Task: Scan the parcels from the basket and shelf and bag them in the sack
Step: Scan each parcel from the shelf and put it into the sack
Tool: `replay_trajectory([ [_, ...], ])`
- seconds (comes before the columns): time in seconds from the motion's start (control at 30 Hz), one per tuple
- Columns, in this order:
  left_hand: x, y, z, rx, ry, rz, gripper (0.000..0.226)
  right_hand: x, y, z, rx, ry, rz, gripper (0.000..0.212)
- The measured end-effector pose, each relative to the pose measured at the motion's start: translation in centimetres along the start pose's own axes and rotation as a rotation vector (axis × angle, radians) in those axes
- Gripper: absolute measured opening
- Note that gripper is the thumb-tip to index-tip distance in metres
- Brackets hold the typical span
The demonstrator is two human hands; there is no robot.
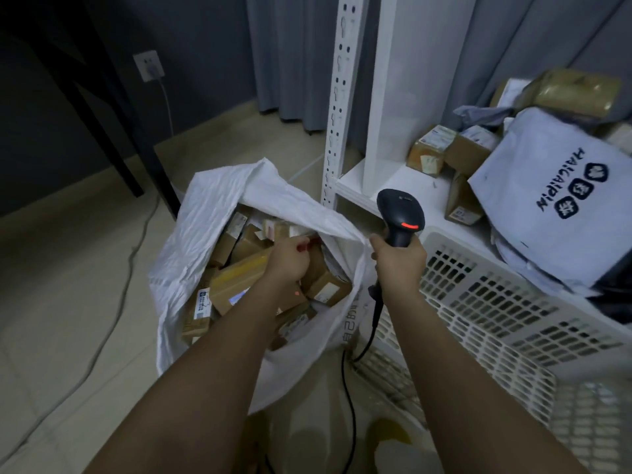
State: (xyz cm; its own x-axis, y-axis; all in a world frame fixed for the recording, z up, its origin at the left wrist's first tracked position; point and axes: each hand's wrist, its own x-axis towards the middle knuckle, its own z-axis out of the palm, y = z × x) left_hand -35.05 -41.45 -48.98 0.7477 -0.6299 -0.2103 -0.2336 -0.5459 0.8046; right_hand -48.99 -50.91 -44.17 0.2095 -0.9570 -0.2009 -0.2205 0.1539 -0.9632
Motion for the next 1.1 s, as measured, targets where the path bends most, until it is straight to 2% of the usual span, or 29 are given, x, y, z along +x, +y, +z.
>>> replay_trajectory([
  [0.1,-2.2,1.2,-0.8,-0.039,-0.003,-0.048,0.031,-1.3,-1.0,-2.2,0.045,-0.032,0.027,0.011],
  [0.2,-6.0,4.2,-1.4,-0.042,0.012,-0.015,0.022,-4.3,-2.9,-5.9,0.095,-0.069,0.02,0.012],
  [0.47,-20.8,16.1,-0.7,-0.09,-0.062,0.198,0.033,-12.8,-8.5,-19.3,0.137,-0.022,-0.077,0.012],
  [0.67,-27.1,22.2,1.9,-0.095,-0.105,0.296,0.032,-16.2,-12.5,-27.1,0.211,0.024,-0.194,0.012],
  [0.87,-27.0,24.0,4.9,-0.046,-0.157,0.298,0.031,-15.9,-12.8,-30.9,0.232,0.071,-0.2,0.022],
  [1.1,-18.2,18.5,10.0,0.175,-0.239,0.173,0.038,-9.8,-7.8,-30.3,0.203,0.048,-0.055,0.013],
])
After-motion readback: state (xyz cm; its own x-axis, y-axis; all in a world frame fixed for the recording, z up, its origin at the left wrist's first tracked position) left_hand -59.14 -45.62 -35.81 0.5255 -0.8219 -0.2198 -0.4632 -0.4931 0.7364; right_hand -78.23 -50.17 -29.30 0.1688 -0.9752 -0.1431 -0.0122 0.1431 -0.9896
